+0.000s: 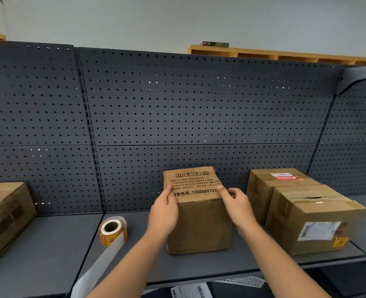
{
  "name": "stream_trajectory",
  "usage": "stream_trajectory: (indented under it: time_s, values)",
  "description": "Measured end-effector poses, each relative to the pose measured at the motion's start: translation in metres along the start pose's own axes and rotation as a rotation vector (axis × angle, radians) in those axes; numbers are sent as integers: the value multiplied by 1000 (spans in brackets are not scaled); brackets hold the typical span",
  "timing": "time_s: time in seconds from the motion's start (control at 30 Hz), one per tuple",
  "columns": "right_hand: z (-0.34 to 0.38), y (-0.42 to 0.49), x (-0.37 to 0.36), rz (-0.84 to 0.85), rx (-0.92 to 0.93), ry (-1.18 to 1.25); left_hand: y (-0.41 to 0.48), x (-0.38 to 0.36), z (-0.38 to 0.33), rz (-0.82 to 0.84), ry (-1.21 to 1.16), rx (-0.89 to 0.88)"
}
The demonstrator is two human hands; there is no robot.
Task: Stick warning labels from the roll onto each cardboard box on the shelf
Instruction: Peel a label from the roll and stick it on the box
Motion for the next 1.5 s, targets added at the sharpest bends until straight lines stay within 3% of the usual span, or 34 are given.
stream_trajectory:
  time_s: [0.13, 0.27, 0.5, 0.73, 0.9, 1.23, 1.5]
  values:
    - [7, -22, -14, 74, 120, 79, -3, 8, -2, -66, 15, 20]
    - [26, -32, -20, -16, 242, 47, -5, 19, 0, -107, -77, 33]
    - [97, -63, -51, -279, 746, -508, -20, 22, 48, -116, -368, 216]
    - [92, -80, -133, -172, 840, -722, -31, 34, 101, -63, -130, 329]
    - [86, -94, -162, -118, 862, -800, -24, 51, 112, -59, 12, 210]
    - [88, -91, -152, -52, 804, -726, -24, 53, 103, -89, 123, 44]
    - [104, -97, -142, 125, 799, -483, -31, 106, 113, -223, 597, -97]
Point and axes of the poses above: each hand's wrist, its own y-axis towards the middle knuckle, its own x-axis out of the back of the hand, z = x × y, the point moved 4 cm from there along y, towards the middle knuckle, and after that the axes turned 6 degrees about -x, right-handed, at the moved point
